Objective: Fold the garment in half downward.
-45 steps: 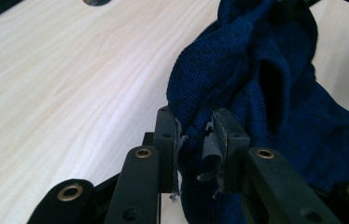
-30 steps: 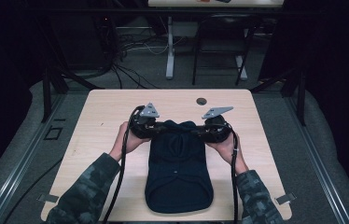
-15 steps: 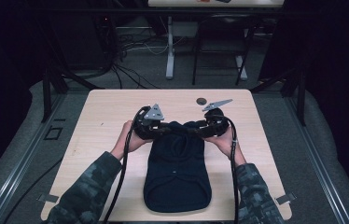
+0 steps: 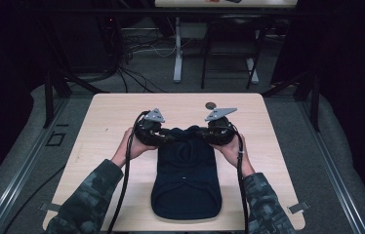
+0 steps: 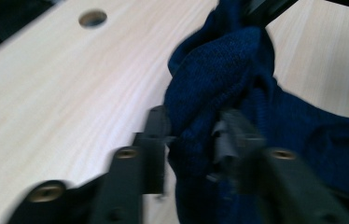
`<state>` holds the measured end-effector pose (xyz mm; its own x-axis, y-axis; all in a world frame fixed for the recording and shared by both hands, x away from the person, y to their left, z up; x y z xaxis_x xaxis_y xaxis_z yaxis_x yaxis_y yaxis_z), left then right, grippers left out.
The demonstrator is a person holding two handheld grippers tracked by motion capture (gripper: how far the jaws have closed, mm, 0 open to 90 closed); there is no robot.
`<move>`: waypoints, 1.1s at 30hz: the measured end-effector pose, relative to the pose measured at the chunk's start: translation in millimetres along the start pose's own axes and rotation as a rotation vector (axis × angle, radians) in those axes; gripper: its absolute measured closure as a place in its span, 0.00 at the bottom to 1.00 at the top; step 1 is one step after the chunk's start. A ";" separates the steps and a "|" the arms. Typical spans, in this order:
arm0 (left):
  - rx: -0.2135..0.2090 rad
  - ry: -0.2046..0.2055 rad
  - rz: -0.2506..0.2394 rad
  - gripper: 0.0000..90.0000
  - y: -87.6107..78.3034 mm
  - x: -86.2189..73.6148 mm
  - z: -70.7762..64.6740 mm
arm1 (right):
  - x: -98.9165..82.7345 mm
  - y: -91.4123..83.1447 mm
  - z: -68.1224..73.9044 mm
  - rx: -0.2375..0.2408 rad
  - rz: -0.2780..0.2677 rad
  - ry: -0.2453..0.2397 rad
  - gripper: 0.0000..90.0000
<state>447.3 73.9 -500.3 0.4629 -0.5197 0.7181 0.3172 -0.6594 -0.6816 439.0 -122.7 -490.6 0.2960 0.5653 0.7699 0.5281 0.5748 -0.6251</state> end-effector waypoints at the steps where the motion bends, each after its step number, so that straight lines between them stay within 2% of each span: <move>1: 0.000 -0.004 0.007 0.59 2.5 -1.5 0.5 | 1.8 -0.9 2.2 -0.003 -0.001 -0.015 0.87; 4: 0.026 0.011 0.035 0.63 9.8 -4.7 0.3 | 4.5 0.0 7.0 -0.020 -0.002 -0.035 0.87; 6: 0.047 0.023 0.037 0.75 13.2 -4.8 0.4 | 6.2 -0.5 9.0 -0.029 -0.004 -0.050 0.87; 9: 0.083 0.048 0.010 0.85 11.6 -0.9 0.8 | 7.2 -1.7 8.5 -0.040 -0.003 -0.068 0.87; 12: 0.134 0.087 -0.021 0.88 7.8 5.0 -1.4 | 6.4 -3.0 5.9 -0.045 -0.009 -0.058 0.86; 13: 0.146 0.102 -0.023 0.89 6.9 6.0 -2.0 | 4.5 -4.0 5.5 -0.015 0.002 -0.049 0.84; 14: 0.152 0.115 -0.021 0.89 6.3 6.8 -3.5 | 3.1 -5.0 5.4 -0.007 0.013 -0.048 0.83; 15: 0.157 0.125 -0.024 0.89 6.0 7.4 -4.8 | 1.5 -5.6 6.0 0.023 0.021 -0.043 0.80; 16: 0.159 0.131 -0.024 0.89 5.9 7.8 -5.7 | -1.0 -5.2 6.8 0.063 0.056 -0.032 0.73; 17: 0.148 0.139 -0.017 0.89 6.0 7.7 -7.0 | -1.0 -5.2 6.8 0.063 0.056 -0.032 0.73; 18: 0.146 0.151 -0.011 0.89 6.0 7.8 -8.1 | -2.5 -5.6 5.2 0.058 0.083 -0.033 0.65; 19: 0.149 0.162 -0.010 0.89 5.6 8.5 -9.7 | -3.0 -6.1 3.1 0.052 0.077 -0.015 0.58; 21: 0.150 0.176 -0.017 0.89 5.0 9.9 -12.3 | -2.9 -6.0 -3.9 0.073 0.067 0.050 0.43; 22: 0.148 0.187 -0.016 0.89 5.0 10.8 -13.6 | -2.7 -5.3 -6.8 0.076 0.064 0.059 0.35; 24: 0.149 0.200 -0.015 0.89 5.1 12.2 -14.9 | -3.2 -0.3 -14.2 0.100 0.068 0.102 0.29; 25: 0.150 0.210 -0.007 0.89 5.0 12.8 -15.0 | -4.7 4.8 -18.0 0.135 0.074 0.128 0.32; 26: 0.152 0.214 -0.007 0.89 5.0 13.3 -14.8 | -4.7 4.8 -18.0 0.135 0.074 0.128 0.32; 27: 0.160 0.215 -0.009 0.89 5.0 13.8 -14.1 | -5.2 6.6 -18.8 0.140 0.077 0.134 0.37; 29: 0.159 0.215 -0.005 0.89 4.6 14.3 -12.5 | -6.5 10.3 -19.8 0.150 0.097 0.140 0.54; 31: 0.156 0.208 -0.002 0.89 4.3 14.7 -10.9 | -5.2 10.4 -18.7 0.137 0.095 0.130 0.74; 33: 0.155 0.200 -0.003 0.89 4.5 15.3 -9.3 | -1.9 10.4 -15.4 0.125 0.084 0.113 0.83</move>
<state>448.1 57.9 -491.1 0.2938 -0.6250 0.7232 0.4489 -0.5777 -0.6817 456.3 -126.9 -496.5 0.4262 0.5484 0.7195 0.3968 0.6014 -0.6934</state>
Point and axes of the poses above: each handheld gripper's, and its own axes: y roughly forward along the jaws, x roughly out of its top, z roughly to its left, the point moved 5 cm from there along y, roughly forward along the jaws, and after that the axes turned 7 degrees about -y, right-handed, at the moved point
